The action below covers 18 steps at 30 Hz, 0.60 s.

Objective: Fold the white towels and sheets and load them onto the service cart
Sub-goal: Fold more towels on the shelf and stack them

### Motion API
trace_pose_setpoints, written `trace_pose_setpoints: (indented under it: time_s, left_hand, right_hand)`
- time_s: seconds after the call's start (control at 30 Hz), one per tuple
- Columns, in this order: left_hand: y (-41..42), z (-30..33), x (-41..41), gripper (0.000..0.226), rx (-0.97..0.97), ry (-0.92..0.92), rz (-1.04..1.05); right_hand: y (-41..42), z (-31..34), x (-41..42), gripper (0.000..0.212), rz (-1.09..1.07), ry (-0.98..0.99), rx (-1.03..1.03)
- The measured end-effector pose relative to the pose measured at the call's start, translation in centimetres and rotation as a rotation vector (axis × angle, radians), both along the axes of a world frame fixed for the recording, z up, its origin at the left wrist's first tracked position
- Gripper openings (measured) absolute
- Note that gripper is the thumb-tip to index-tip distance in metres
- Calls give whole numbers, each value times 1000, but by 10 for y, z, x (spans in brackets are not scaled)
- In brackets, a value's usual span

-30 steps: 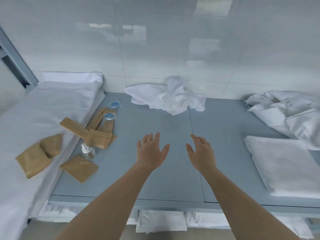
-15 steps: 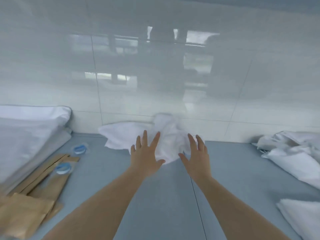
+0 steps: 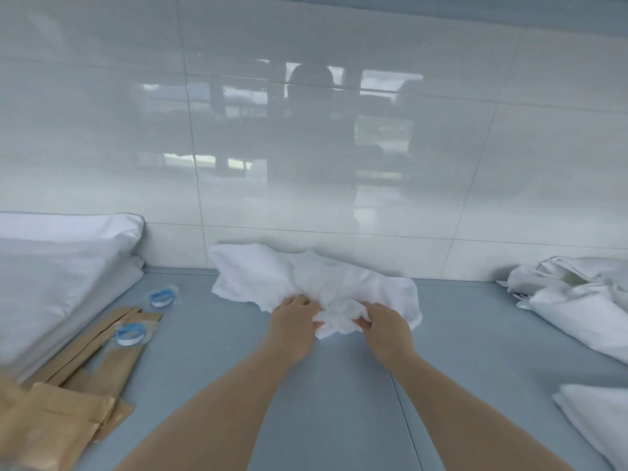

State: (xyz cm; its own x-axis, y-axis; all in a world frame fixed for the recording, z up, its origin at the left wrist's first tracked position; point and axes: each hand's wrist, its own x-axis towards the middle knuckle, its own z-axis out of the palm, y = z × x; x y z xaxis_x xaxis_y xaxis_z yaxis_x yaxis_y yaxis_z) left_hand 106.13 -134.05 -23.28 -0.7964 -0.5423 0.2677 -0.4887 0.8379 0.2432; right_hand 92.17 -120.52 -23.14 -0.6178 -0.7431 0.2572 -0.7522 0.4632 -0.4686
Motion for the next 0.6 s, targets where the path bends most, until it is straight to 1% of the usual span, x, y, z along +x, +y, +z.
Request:
trace_pose_setpoints:
  time_s: [0.17,0.3,0.6]
  left_hand:
    - [31,-5,32,32,63,-59,-38]
    - [61,8,58,29,77,-140,-52]
    - [146,29,136,27,102,-341,-79]
  right_hand:
    - [30,0,32,29,-20,23,-2]
    - [64,7,61,32,-18,21,56]
    - [159,23,143,29,3,-53,129]
